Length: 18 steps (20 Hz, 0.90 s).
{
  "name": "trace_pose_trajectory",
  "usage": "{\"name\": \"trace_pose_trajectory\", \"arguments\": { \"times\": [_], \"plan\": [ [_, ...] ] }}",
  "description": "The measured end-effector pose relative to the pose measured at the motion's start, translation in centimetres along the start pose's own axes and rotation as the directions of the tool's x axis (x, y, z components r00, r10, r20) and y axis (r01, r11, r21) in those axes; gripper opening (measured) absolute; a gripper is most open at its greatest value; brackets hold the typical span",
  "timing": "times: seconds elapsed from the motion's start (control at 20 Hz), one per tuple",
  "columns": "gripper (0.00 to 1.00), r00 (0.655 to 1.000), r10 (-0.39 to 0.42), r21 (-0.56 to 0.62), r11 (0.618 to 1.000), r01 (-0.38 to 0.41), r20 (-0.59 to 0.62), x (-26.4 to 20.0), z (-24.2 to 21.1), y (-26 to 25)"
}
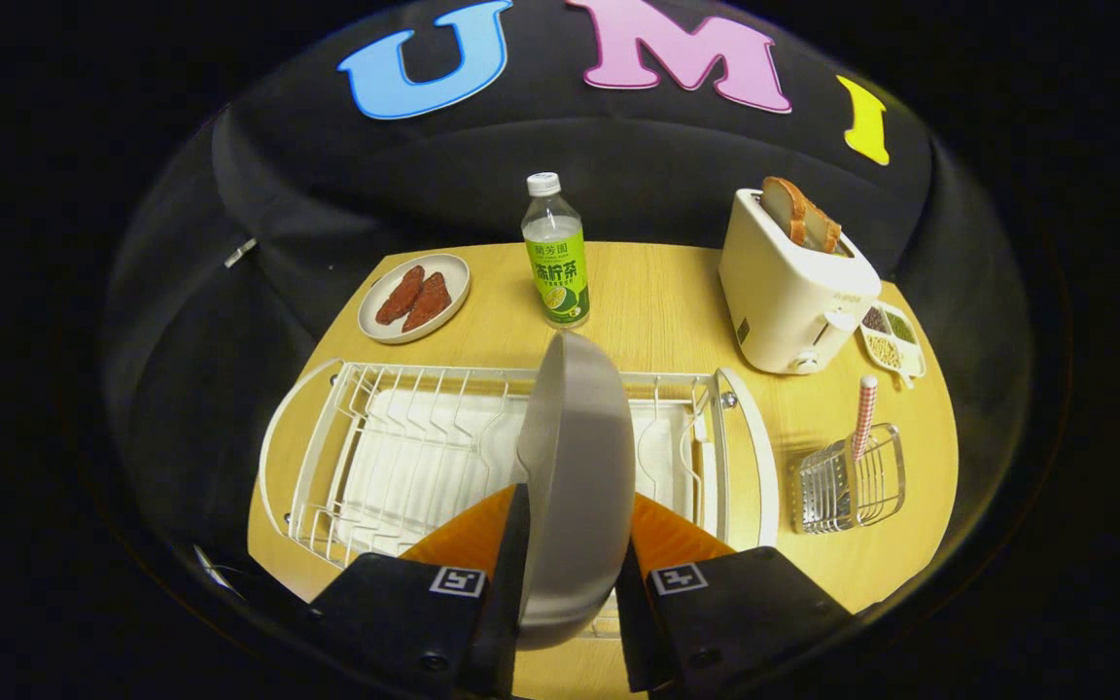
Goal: Take the plate from the dish rack, then take the spoon from the basket and place it into the plate.
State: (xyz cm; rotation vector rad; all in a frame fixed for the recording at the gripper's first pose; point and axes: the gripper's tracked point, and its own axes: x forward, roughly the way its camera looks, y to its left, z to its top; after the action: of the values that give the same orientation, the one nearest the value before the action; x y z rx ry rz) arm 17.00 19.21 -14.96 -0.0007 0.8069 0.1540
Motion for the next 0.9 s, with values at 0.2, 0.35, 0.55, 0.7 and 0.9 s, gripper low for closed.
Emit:
{"name": "trace_pose_trajectory", "arguments": {
  "times": [0.2, 0.35, 0.55, 0.7, 0.9],
  "plan": [
    [0.42, 1.000, -0.017, 0.019, 1.000, 0.017, 0.001, -0.3, 0.8, 0.5],
    [0.42, 0.999, -0.034, 0.033, 0.999, 0.033, 0.024, -0.7, 2.0, 0.6],
    [0.39, 0.996, -0.067, -0.020, 0.997, 0.068, 0.058, -1.3, 3.6, 0.3],
    [0.38, 0.994, -0.093, -0.014, 0.996, 0.094, 0.054, -1.4, 3.7, -0.4],
    [0.37, 0.992, -0.118, 0.032, 0.993, 0.117, 0.044, -1.7, 4.0, -1.8]
  ]
}}
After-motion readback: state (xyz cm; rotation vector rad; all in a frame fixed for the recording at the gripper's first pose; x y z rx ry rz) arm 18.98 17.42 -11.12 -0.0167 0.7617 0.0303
